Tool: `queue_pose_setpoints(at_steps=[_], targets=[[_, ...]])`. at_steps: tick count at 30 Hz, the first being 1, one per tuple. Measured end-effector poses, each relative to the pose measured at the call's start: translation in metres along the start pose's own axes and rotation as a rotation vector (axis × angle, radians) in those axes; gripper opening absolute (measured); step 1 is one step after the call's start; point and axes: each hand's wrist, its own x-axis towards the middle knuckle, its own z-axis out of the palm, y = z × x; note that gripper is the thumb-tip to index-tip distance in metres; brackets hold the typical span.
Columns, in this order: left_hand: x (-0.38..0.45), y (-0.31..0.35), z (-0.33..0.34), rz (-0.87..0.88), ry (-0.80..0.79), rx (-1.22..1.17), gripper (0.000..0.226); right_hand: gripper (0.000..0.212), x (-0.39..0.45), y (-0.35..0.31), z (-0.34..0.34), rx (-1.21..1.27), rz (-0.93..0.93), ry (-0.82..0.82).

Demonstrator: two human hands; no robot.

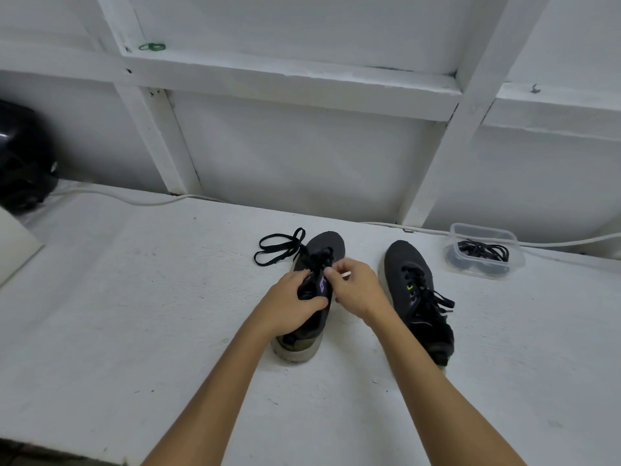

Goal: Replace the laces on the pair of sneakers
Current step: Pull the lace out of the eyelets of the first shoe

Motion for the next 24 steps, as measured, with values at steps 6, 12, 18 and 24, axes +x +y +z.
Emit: queue_pose_setpoints(at_steps=[6, 12, 18, 24], targets=[[0.002, -0.003, 0.0, -0.033, -0.015, -0.009, 0.076, 0.019, 0.007, -0.014, -0.019, 0.316, 0.086, 0.308], [0.002, -0.002, 0.001, -0.026, -0.002, 0.009, 0.074, 0.017, -0.012, -0.003, 0.002, 0.127, 0.099, -0.055], [0.002, -0.003, 0.0, -0.033, -0.013, -0.013, 0.077, 0.015, 0.006, -0.009, -0.012, 0.262, 0.062, 0.333], [0.002, -0.003, 0.001, -0.025, -0.002, 0.002, 0.076, 0.029, -0.012, -0.019, -0.02, 0.257, 0.194, -0.029]])
